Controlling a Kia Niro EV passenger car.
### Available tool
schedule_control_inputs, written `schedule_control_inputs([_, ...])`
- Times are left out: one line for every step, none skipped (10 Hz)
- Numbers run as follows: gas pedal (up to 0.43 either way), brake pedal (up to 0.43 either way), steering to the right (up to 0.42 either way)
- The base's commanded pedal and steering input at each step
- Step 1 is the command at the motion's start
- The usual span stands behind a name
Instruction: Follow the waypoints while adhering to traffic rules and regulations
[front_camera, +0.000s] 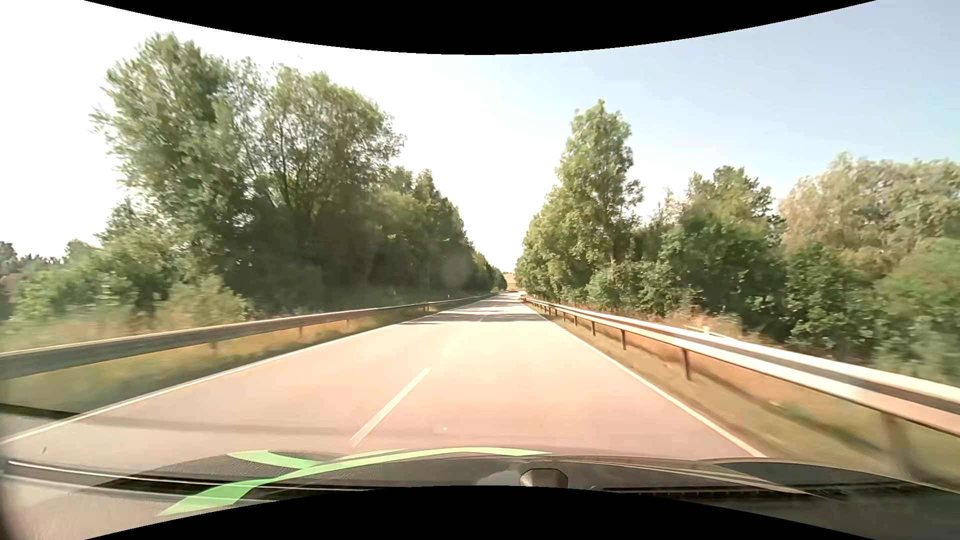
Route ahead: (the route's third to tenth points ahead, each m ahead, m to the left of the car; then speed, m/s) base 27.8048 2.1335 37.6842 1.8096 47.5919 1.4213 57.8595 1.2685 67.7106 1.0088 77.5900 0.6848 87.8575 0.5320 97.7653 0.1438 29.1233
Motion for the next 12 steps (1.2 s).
schedule_control_inputs([0.197,0.0,-0.003])
schedule_control_inputs([0.189,0.0,-0.003])
schedule_control_inputs([0.15,0.0,-0.003])
schedule_control_inputs([0.138,0.0,-0.003])
schedule_control_inputs([0.13,0.0,-0.003])
schedule_control_inputs([0.13,0.0,-0.003])
schedule_control_inputs([0.13,0.0,-0.003])
schedule_control_inputs([0.13,0.0,-0.001])
schedule_control_inputs([0.13,0.0,0.0])
schedule_control_inputs([0.13,0.0,0.0])
schedule_control_inputs([0.13,0.0,0.0])
schedule_control_inputs([0.13,0.0,-0.001])
